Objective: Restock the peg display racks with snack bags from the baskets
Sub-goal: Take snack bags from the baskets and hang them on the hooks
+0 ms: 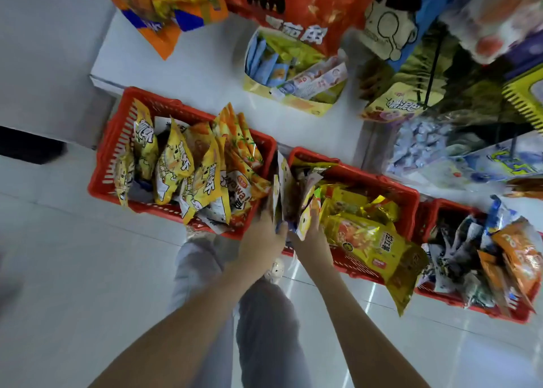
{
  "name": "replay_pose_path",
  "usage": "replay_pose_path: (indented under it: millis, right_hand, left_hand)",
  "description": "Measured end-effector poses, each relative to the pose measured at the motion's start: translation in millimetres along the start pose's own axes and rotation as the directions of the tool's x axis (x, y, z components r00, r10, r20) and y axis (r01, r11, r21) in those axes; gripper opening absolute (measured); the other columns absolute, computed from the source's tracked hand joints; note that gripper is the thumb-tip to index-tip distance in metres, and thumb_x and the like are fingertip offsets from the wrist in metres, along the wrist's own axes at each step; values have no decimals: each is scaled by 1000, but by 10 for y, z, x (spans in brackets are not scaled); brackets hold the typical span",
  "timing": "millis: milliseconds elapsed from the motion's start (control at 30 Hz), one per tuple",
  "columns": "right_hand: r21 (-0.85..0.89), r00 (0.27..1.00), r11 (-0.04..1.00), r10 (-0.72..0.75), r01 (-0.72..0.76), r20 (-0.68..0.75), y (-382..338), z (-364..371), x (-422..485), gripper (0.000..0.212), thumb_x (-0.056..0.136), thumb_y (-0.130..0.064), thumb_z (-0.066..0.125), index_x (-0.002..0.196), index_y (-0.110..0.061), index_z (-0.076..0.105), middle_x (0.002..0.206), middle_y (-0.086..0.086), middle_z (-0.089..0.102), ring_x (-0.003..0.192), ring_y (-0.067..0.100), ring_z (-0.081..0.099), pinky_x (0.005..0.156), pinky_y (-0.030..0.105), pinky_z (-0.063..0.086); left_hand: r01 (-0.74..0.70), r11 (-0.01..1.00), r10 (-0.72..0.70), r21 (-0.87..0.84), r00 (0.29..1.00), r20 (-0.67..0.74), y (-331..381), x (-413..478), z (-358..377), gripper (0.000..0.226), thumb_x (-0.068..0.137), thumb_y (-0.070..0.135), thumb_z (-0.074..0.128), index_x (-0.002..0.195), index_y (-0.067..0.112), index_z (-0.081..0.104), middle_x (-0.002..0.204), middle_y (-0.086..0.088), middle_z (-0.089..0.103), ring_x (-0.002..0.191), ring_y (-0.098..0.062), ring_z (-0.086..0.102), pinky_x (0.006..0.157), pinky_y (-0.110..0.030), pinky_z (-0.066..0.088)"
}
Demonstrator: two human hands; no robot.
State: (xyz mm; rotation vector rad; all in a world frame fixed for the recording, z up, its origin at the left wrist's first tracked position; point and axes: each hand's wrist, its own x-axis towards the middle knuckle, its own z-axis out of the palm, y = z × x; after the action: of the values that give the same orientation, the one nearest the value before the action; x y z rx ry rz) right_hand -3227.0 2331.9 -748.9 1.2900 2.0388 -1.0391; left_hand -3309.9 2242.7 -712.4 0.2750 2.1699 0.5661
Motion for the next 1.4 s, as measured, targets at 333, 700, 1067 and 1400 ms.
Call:
replay_pose_path:
  millis: [333, 700, 1067, 1400]
  right_hand:
    - [64, 977, 996, 72, -60, -203, 164, -79, 294, 29, 95, -3, 42, 122, -4, 51, 85, 16, 65, 76, 32, 63, 59, 35, 50]
    - [373, 949, 913, -45, 165, -312, -421, -1368, -748, 16, 90, -1, 42, 84, -9, 55, 65, 3, 55, 56, 14, 45, 51, 27, 33]
    - [92, 797, 820, -514, 565, -317, -1657, -2421, -2318, 20, 99, -9, 45, 113, -6, 59, 52, -6, 38, 45, 8, 36, 44, 19, 29]
    - [58, 679, 687, -697, 725, -232, -2516, -2938, -3230, 44, 101, -17, 45, 142, -31, 40, 66, -17, 57, 67, 2, 59, 72, 18, 46]
  left_hand:
    - [137, 973, -155, -187, 984, -86, -141, 395, 91, 44, 98, 33, 52, 77, -6, 61, 76, -25, 64, 78, -37, 61, 63, -34, 39]
    - [-8, 983, 29, -183, 993, 111, 926, -302, -717, 40, 99, 29, 51, 65, 6, 52, 60, -8, 52, 53, -21, 52, 40, -16, 30]
    - [-350, 937, 348, 17, 934, 80, 2124, -1711, -2399, 53, 97, 51, 41, 63, 11, 38, 57, -4, 36, 51, -15, 37, 44, -23, 27]
    - [-411, 904, 398, -114, 909, -124, 2305, -2402, -3542, 40, 101, 26, 40, 64, 13, 36, 57, -1, 32, 51, -16, 32, 50, -31, 23]
